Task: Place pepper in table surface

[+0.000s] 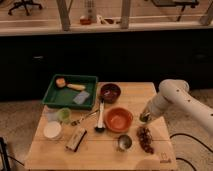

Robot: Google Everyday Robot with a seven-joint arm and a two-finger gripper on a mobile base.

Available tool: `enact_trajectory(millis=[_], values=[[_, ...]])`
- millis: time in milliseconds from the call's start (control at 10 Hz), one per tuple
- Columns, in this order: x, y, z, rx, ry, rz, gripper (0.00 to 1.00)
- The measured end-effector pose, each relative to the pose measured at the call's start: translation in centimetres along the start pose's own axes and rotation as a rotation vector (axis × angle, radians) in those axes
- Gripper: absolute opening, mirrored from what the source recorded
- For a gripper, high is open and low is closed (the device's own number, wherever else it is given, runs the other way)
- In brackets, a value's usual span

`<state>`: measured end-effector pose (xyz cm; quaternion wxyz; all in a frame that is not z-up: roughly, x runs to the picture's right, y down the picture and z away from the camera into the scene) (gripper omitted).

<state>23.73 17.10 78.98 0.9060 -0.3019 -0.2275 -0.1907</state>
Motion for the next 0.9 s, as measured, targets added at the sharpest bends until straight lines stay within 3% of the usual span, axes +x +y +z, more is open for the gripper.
enact_trajectory(millis=[200,900], values=[[0.5,-0.1,-0.2,0.003,0.006,0.011,0.79],[2.1,0.1,-1.0,-0.002,0.02,0.036,0.8]])
